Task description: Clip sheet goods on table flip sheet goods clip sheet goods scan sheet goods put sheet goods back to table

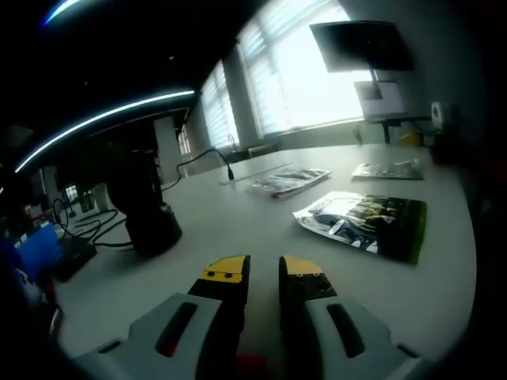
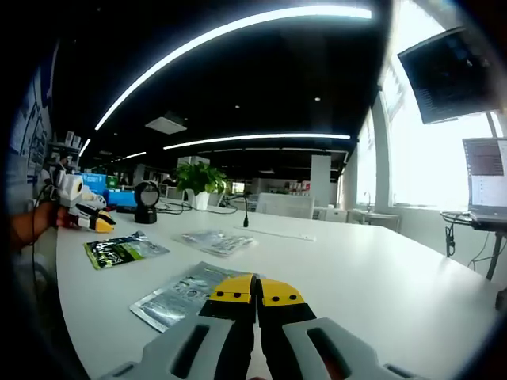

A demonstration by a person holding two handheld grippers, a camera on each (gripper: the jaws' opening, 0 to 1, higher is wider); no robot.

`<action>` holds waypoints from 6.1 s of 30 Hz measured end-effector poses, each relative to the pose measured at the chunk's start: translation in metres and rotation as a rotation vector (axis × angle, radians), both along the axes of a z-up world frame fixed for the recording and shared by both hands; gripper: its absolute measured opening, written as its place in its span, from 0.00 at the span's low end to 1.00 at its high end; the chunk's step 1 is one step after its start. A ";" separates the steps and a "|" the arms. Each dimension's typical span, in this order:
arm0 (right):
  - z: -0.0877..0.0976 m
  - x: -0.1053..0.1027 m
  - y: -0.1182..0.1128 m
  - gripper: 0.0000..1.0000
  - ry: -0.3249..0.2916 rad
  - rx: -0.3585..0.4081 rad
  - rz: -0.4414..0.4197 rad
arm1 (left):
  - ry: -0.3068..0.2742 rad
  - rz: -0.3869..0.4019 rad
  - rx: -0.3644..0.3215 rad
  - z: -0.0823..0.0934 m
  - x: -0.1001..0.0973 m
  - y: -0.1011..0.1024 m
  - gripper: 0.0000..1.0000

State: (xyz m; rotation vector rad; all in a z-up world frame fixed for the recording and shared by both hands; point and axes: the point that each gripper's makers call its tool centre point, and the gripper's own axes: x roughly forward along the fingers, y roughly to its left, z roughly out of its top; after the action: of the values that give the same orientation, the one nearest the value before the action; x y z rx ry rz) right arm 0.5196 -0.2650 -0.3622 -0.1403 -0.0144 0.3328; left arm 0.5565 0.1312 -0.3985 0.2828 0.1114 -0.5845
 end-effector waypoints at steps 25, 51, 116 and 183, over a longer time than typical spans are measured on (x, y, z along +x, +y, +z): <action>0.001 0.002 0.003 0.00 -0.008 -0.016 0.010 | -0.027 0.005 -0.002 0.004 -0.004 -0.001 0.07; 0.021 0.011 0.022 0.09 0.068 -0.163 0.023 | -0.043 -0.003 0.011 0.006 -0.008 -0.004 0.07; -0.041 0.100 0.027 0.28 0.614 -0.376 0.176 | -0.053 -0.030 0.019 0.003 -0.006 -0.006 0.08; -0.070 0.089 0.046 0.21 1.014 -0.546 0.330 | -0.054 -0.037 0.016 0.004 -0.008 -0.007 0.08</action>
State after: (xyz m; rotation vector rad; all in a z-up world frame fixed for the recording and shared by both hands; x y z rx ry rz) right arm 0.6091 -0.2185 -0.4317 -0.4991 1.0736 0.7035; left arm 0.5485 0.1244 -0.3946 0.3170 0.0586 -0.6125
